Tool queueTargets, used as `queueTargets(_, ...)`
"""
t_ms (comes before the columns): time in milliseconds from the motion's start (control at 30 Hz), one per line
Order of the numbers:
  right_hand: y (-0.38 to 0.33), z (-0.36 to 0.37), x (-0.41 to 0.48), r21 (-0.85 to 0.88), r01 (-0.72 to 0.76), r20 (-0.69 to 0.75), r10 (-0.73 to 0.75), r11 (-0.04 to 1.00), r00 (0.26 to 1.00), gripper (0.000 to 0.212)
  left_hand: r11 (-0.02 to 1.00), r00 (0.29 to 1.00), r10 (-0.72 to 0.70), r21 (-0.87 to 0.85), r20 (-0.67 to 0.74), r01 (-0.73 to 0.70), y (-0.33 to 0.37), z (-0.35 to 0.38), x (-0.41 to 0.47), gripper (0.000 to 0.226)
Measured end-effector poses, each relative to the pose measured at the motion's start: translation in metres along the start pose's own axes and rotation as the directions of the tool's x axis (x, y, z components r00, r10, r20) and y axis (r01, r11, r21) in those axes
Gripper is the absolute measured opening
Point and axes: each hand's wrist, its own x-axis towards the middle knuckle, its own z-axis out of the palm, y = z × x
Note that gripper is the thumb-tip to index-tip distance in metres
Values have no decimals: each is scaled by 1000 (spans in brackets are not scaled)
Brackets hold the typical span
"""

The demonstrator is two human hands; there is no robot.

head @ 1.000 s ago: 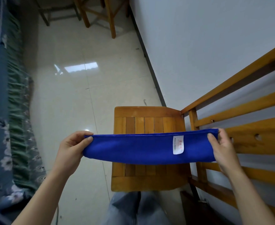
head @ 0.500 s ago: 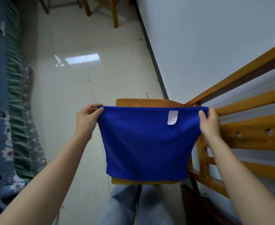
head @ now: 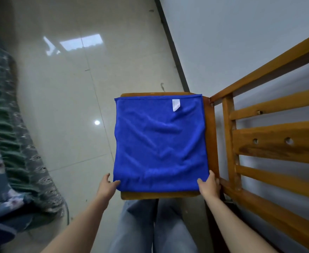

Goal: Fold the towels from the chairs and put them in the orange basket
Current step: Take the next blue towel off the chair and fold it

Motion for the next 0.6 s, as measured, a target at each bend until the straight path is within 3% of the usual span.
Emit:
queueTargets(233, 8, 5, 12, 71, -80, -51, 83, 994, 995, 61, 994, 989, -92, -56, 116, 99, -23, 8, 11, 36)
queueTargets(400, 6, 5, 16, 187, -176, -57, 190, 967, 980, 26, 985, 996, -92, -147, 7, 92, -23, 8, 6, 7)
queueTargets(467, 6, 3, 12, 227, -201, -34, 214, 953, 976, 7, 964, 995, -100, -249, -4, 95, -23, 5, 3, 14)
queueTargets(533, 10, 3, 8, 321, -229, -31, 252, 919, 967, 19, 903, 992, -130, -415, -11, 113, -22, 2, -2, 17)
queueTargets(600, 14, -1, 0, 446, -254, -28, 297, 858, 955, 16, 809, 983, -181, -569, -2, 148, -23, -1, -6, 18)
